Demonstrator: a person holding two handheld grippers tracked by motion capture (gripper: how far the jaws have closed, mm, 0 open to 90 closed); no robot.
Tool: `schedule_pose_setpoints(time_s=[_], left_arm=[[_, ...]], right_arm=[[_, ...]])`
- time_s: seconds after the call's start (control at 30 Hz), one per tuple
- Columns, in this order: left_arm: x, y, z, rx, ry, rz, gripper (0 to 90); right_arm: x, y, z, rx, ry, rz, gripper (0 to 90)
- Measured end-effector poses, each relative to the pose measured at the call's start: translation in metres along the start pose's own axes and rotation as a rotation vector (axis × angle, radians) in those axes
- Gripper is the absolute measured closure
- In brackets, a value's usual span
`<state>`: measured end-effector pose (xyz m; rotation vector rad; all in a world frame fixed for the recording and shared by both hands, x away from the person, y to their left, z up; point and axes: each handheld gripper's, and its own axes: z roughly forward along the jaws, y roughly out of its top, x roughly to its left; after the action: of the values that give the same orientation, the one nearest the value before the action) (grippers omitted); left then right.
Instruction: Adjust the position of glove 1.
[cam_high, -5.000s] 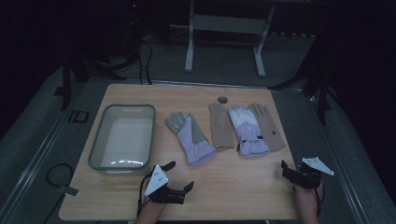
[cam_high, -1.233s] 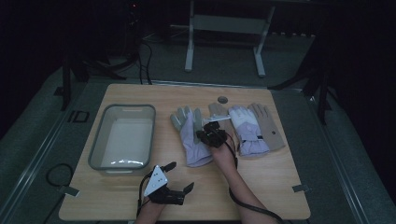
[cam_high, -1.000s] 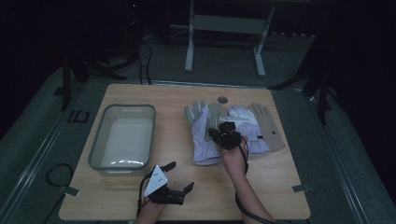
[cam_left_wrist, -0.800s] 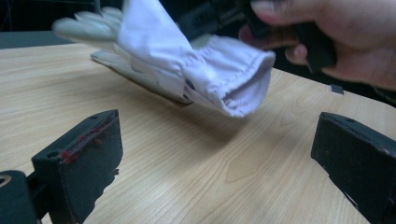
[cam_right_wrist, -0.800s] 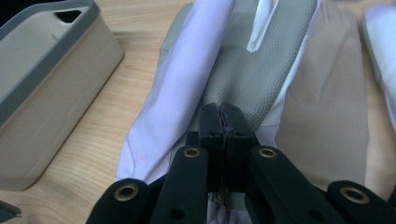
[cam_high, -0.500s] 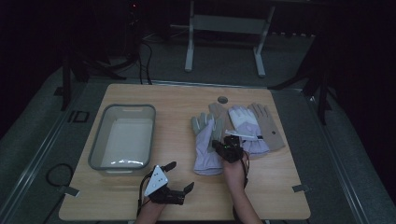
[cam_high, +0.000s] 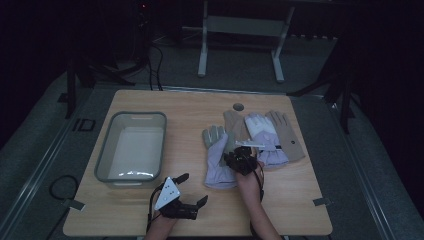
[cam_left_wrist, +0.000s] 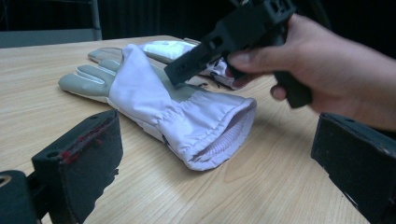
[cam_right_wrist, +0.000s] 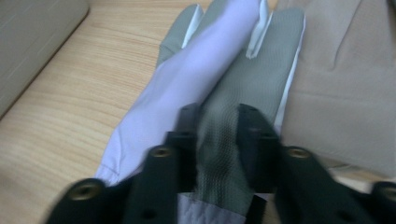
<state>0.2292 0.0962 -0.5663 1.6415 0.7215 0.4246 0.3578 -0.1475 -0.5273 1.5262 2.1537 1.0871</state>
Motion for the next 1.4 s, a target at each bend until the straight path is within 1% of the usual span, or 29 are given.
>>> schedule_pose_setpoints(time_s=[0.13, 0.17, 0.2, 0.23, 0.27, 0.33, 0.4, 0.47, 0.5, 0.6, 0.63, 0.67, 0.7, 0.73, 0.77, 0.8, 0.83, 0.87, 0.93, 0.97, 1.0, 1.03, 1.1, 1.13, 1.23, 1.27, 1.3, 1.33, 1.4], left_arm=[[0.0, 0.0, 0.0, -0.001, -0.002, 0.0, 2.1], [0.0, 0.0, 0.0, -0.001, -0.002, 0.001, 2.1], [0.0, 0.0, 0.0, -0.001, -0.002, 0.001, 2.1], [0.0, 0.0, 0.0, -0.001, -0.003, 0.0, 2.1], [0.0, 0.0, 0.0, -0.001, -0.003, 0.0, 2.1], [0.0, 0.0, 0.0, -0.001, -0.003, 0.0, 2.1], [0.0, 0.0, 0.0, -0.003, -0.003, -0.001, 2.1], [0.0, 0.0, 0.0, -0.001, -0.004, 0.001, 2.1], [0.0, 0.0, 0.0, -0.002, -0.004, 0.0, 2.1], [0.0, 0.0, 0.0, -0.001, -0.003, 0.0, 2.1], [0.0, 0.0, 0.0, -0.001, -0.003, 0.0, 2.1], [0.0, 0.0, 0.0, -0.001, -0.003, 0.0, 2.1], [0.0, 0.0, 0.0, -0.001, -0.003, 0.0, 2.1], [0.0, 0.0, 0.0, -0.001, -0.003, 0.0, 2.2], [0.0, 0.0, 0.0, -0.001, -0.003, 0.0, 2.1], [0.0, 0.0, 0.0, 0.0, -0.003, 0.0, 2.1], [0.0, 0.0, 0.0, 0.001, -0.004, 0.0, 2.1], [0.0, 0.0, 0.0, 0.002, -0.004, 0.0, 2.1], [0.0, 0.0, 0.0, 0.003, -0.005, 0.0, 2.1], [0.0, 0.0, 0.0, 0.003, -0.005, 0.0, 2.1], [0.0, 0.0, 0.0, 0.002, -0.005, -0.002, 2.1], [0.0, 0.0, 0.0, 0.001, -0.004, -0.002, 2.1], [0.0, 0.0, 0.0, 0.001, -0.005, -0.002, 2.1], [0.0, 0.0, 0.0, 0.002, -0.005, -0.002, 2.1], [0.0, 0.0, 0.0, 0.003, -0.005, -0.002, 2.2], [0.0, 0.0, 0.001, 0.003, -0.005, -0.002, 2.1], [0.0, 0.0, 0.001, 0.003, -0.005, -0.002, 2.1], [0.0, 0.0, 0.001, 0.003, -0.005, -0.001, 2.1], [0.0, 0.0, 0.001, 0.004, -0.005, 0.0, 2.2]], right_arm=[[-0.003, 0.011, -0.013, 0.002, -0.001, -0.069, 54.7], [-0.005, 0.014, -0.015, 0.003, -0.003, -0.081, 54.0], [-0.008, 0.018, -0.018, 0.006, 0.002, -0.091, 53.4], [-0.011, 0.021, -0.02, 0.008, 0.005, -0.098, 50.6], [-0.014, 0.024, -0.023, 0.005, -0.005, -0.109, 50.5], [-0.023, 0.03, -0.028, 0.015, -0.001, -0.12, 47.7], [-0.034, 0.033, -0.032, 0.012, -0.014, -0.149, 48.0], [-0.045, 0.033, -0.035, 0.022, -0.032, -0.17, 48.1], [-0.052, 0.032, -0.037, 0.031, -0.035, -0.174, 47.9], [-0.07, 0.031, -0.045, 0.039, -0.074, -0.195, 48.5], [-0.076, 0.032, -0.047, 0.042, -0.078, -0.195, 48.7], [-0.082, 0.033, -0.05, 0.042, -0.063, -0.193, 49.7], [-0.089, 0.035, -0.054, 0.038, -0.062, -0.193, 50.0], [-0.093, 0.036, -0.055, 0.043, -0.07, -0.197, 51.5], [-0.093, 0.036, -0.055, 0.043, -0.07, -0.197, 51.5], [-0.099, 0.037, -0.057, 0.05, -0.076, -0.202, 52.6], [-0.109, 0.04, -0.06, 0.056, -0.102, -0.222, 53.2], [-0.112, 0.041, -0.061, 0.059, -0.11, -0.231, 52.9], [-0.121, 0.046, -0.063, 0.061, -0.125, -0.232, 52.8], [-0.121, 0.046, -0.063, 0.061, -0.125, -0.232, 52.8], [-0.125, 0.048, -0.063, 0.058, -0.129, -0.234, 52.8], [-0.134, 0.055, -0.064, 0.058, -0.138, -0.23, 52.1], [-0.142, 0.061, -0.064, 0.059, -0.137, -0.223, 51.2], [-0.145, 0.064, -0.064, 0.058, -0.144, -0.215, 51.2], [-0.154, 0.072, -0.062, 0.062, -0.145, -0.21, 51.9], [-0.157, 0.075, -0.06, 0.068, -0.135, -0.203, 53.1], [-0.159, 0.076, -0.058, 0.075, -0.124, -0.19, 56.2], [-0.161, 0.078, -0.056, 0.087, -0.108, -0.18, 56.6], [-0.162, 0.078, -0.052, 0.096, -0.108, -0.177, 56.6]])
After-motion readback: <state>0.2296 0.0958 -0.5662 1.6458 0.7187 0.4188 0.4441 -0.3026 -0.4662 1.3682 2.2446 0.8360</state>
